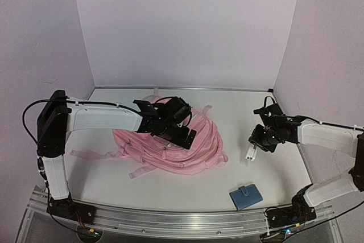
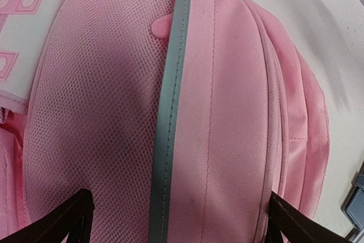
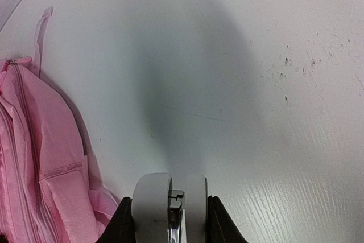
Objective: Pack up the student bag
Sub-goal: Pick up the stationery from the center of the board.
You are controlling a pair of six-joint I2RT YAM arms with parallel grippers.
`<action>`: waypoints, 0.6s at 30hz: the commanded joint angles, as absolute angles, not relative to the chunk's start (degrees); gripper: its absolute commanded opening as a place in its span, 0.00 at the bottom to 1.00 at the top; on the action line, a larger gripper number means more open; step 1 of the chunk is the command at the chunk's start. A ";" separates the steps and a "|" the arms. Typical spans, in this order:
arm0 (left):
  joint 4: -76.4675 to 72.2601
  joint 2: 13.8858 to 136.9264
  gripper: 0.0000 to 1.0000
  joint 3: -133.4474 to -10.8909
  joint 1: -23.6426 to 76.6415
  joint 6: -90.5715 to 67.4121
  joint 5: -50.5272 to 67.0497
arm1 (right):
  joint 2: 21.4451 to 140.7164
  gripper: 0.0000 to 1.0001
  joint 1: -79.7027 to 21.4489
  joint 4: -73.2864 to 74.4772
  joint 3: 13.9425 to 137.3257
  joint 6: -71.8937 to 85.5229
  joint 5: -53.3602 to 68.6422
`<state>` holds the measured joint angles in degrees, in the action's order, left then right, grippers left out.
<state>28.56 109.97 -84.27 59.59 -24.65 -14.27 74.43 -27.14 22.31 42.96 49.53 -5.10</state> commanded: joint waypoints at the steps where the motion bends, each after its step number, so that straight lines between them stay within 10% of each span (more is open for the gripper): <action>1: 26.33 105.06 1.00 -82.89 56.98 -26.51 -13.31 | 72.72 0.00 -27.10 21.06 42.95 49.22 -5.27; 10: 27.53 105.50 0.99 -82.85 56.00 -26.22 -13.94 | 73.21 0.00 -27.10 20.66 43.08 49.22 -4.82; 18: 33.60 109.03 0.43 -88.23 60.39 -17.91 -28.60 | 71.34 0.00 -27.18 19.71 44.16 48.28 -2.17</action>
